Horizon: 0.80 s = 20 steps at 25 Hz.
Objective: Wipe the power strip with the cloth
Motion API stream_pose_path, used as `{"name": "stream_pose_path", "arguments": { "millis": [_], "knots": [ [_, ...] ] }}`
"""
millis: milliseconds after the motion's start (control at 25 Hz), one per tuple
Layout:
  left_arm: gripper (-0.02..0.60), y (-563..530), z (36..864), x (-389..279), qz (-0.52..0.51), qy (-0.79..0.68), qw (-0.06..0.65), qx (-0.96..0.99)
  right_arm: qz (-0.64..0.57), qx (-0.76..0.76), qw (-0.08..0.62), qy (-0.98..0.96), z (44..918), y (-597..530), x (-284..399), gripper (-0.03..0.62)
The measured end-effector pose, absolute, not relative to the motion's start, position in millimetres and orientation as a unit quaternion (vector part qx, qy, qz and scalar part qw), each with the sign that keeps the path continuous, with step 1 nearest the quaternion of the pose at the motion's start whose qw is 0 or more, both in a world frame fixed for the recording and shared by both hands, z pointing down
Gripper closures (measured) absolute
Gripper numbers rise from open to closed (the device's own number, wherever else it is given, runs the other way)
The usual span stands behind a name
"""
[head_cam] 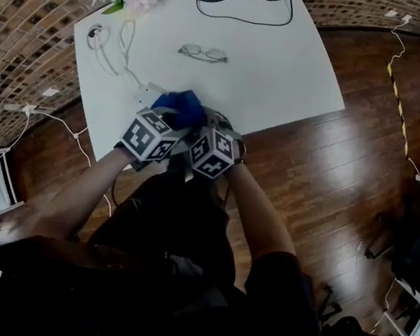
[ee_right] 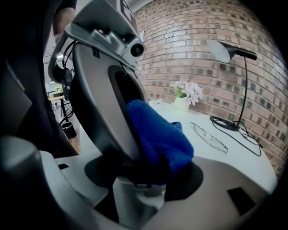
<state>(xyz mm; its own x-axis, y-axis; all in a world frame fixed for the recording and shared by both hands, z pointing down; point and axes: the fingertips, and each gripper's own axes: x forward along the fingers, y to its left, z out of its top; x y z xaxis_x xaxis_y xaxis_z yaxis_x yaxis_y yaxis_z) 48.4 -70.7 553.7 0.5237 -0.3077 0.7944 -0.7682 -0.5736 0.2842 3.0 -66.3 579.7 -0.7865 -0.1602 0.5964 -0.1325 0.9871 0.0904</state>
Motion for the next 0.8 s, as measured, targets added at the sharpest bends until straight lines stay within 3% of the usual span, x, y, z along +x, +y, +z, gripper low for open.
{"name": "stream_pose_path", "arguments": {
  "millis": [280, 800],
  "knots": [
    [0.489, -69.3, 550.2, 52.4, 0.309, -0.326, 0.375, 0.811, -0.023, 0.080, 0.316, -0.945, 580.4, -64.9, 2.0, 0.310],
    [0.486, -68.0, 549.8, 55.8, 0.308, -0.298, 0.364, 0.827, -0.019, 0.083, 0.318, -0.944, 579.7, -65.3, 4.2, 0.309]
  ]
}}
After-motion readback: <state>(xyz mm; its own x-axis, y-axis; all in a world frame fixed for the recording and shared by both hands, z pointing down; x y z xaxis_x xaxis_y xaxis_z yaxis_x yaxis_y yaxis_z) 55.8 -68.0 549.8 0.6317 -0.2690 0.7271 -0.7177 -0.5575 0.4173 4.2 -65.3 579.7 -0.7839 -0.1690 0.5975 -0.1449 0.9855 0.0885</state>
